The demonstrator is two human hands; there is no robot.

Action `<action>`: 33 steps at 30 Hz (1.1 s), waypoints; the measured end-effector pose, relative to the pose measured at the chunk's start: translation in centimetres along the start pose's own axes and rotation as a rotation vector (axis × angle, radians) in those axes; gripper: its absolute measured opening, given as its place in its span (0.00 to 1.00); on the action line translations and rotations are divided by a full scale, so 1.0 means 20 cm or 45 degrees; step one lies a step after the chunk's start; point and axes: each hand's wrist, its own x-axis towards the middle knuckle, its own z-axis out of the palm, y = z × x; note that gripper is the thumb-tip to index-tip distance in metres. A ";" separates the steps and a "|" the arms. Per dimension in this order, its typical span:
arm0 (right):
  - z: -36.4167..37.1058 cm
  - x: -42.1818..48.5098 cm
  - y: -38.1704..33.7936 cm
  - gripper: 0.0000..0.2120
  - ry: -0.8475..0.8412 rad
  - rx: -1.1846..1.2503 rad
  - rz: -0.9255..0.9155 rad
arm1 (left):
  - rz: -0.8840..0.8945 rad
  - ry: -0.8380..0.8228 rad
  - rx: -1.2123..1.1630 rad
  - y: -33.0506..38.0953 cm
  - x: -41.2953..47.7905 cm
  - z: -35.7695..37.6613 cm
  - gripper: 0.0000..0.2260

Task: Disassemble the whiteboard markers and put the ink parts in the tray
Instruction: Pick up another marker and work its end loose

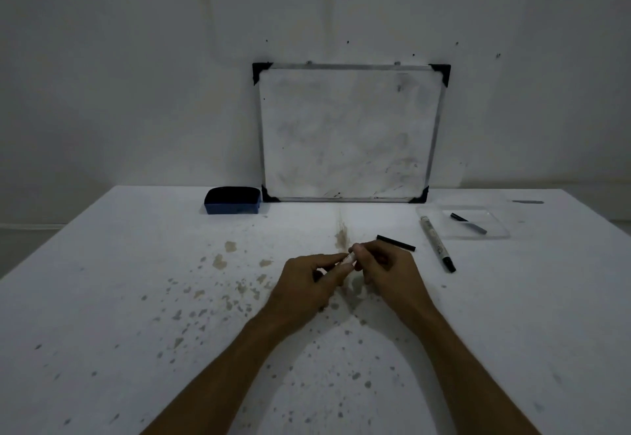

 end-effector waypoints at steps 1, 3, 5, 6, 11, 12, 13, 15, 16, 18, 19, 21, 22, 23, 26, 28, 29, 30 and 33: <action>0.00 0.00 0.00 0.11 -0.009 -0.024 -0.005 | 0.177 0.061 0.271 -0.04 0.00 0.00 0.15; 0.01 -0.01 0.01 0.12 -0.016 -0.134 -0.023 | 0.427 0.151 0.750 -0.10 0.01 0.01 0.17; 0.03 -0.03 0.01 0.13 0.020 -0.304 -0.060 | 0.530 0.198 0.900 -0.12 0.01 0.00 0.20; 0.04 -0.03 0.01 0.14 0.045 -0.358 -0.086 | 0.575 0.212 0.917 -0.12 0.01 0.00 0.21; 0.07 -0.05 -0.03 0.27 0.142 -0.358 0.048 | 0.693 0.114 0.810 -0.10 0.02 -0.05 0.20; 0.07 -0.05 -0.04 0.29 0.145 -0.355 0.094 | 0.724 0.080 0.802 -0.08 0.01 -0.05 0.19; 0.08 -0.05 -0.05 0.30 0.143 -0.368 0.114 | 0.746 0.061 0.790 -0.07 0.00 -0.05 0.18; 0.08 -0.04 -0.04 0.30 0.149 -0.421 0.124 | 0.728 0.044 0.766 -0.06 -0.01 -0.05 0.17; 0.09 -0.04 -0.03 0.30 0.178 -0.425 0.103 | 0.673 0.026 0.733 -0.06 -0.01 -0.04 0.17; 0.10 -0.04 0.00 0.30 0.234 -0.438 0.002 | 0.473 -0.090 0.529 -0.06 0.00 -0.03 0.17; 0.09 -0.05 0.01 0.29 0.233 -0.446 -0.081 | 0.330 -0.166 0.385 -0.03 0.00 -0.04 0.15; 0.08 -0.06 0.01 0.27 0.153 -0.494 -0.210 | -0.019 -0.350 0.094 0.03 -0.01 -0.07 0.13; 0.07 -0.07 -0.02 0.27 0.104 -0.514 -0.258 | -0.174 -0.463 -0.028 0.06 -0.02 -0.11 0.15; 0.06 -0.07 -0.04 0.28 0.090 -0.520 -0.385 | -0.287 -0.586 -0.131 0.08 -0.03 -0.15 0.18; 0.09 -0.11 -0.06 0.32 -0.029 -0.390 -0.608 | -0.430 -0.761 -0.304 0.09 -0.04 -0.23 0.20; 0.14 -0.11 -0.08 0.30 0.134 -0.269 -0.424 | -0.418 -0.644 -0.341 0.10 -0.04 -0.22 0.17; 0.15 -0.11 -0.09 0.27 0.168 -0.221 -0.278 | -0.411 -0.547 -0.394 0.10 -0.04 -0.20 0.15; 0.16 -0.10 -0.08 0.24 0.174 -0.196 -0.193 | -0.414 -0.455 -0.446 0.09 -0.04 -0.18 0.15; 0.13 -0.09 -0.08 0.15 0.110 -0.149 -0.137 | -0.472 -0.348 -0.494 0.06 -0.04 -0.14 0.15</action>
